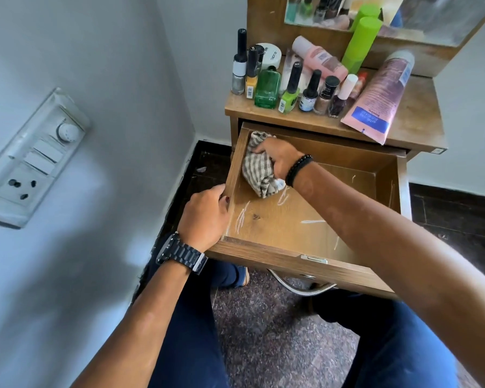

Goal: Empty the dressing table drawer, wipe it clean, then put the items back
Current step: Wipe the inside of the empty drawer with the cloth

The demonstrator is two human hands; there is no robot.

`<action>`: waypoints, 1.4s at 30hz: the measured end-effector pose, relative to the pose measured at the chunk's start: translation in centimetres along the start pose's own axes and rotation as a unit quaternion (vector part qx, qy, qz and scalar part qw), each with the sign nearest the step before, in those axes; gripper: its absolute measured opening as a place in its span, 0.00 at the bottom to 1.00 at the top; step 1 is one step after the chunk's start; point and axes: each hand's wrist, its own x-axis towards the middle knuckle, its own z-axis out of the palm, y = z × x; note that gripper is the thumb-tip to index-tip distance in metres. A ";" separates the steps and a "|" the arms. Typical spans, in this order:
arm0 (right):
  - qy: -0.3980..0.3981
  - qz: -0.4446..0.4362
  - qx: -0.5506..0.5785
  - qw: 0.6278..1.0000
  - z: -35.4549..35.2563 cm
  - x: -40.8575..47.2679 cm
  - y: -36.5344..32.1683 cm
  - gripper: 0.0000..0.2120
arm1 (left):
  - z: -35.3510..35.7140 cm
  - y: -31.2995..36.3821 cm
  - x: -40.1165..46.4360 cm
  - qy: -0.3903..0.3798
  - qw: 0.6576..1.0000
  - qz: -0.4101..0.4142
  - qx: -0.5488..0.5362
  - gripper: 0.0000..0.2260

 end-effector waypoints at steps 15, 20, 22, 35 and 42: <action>-0.172 0.002 -0.362 0.916 1.8 -5.0 6.9 0.06 | -0.3 0.3 0.2 -0.009 1.000 -0.015 0.005 0.18; -0.198 0.020 -0.368 0.908 1.9 -5.5 6.2 0.02 | -0.2 0.4 0.2 -0.011 1.000 -0.020 0.006 0.17; -0.211 0.040 -0.371 0.903 1.8 -5.6 5.9 0.02 | -0.2 0.4 0.3 -0.011 1.000 -0.022 0.008 0.17; 0.000 -0.045 -0.067 0.997 0.6 -3.2 1.1 0.03 | -0.2 1.3 -0.6 -0.009 1.000 0.003 0.013 0.14; 0.288 -0.220 -0.099 0.927 2.3 -1.5 1.0 0.14 | -0.5 1.8 -0.8 -0.015 0.999 -0.013 0.027 0.13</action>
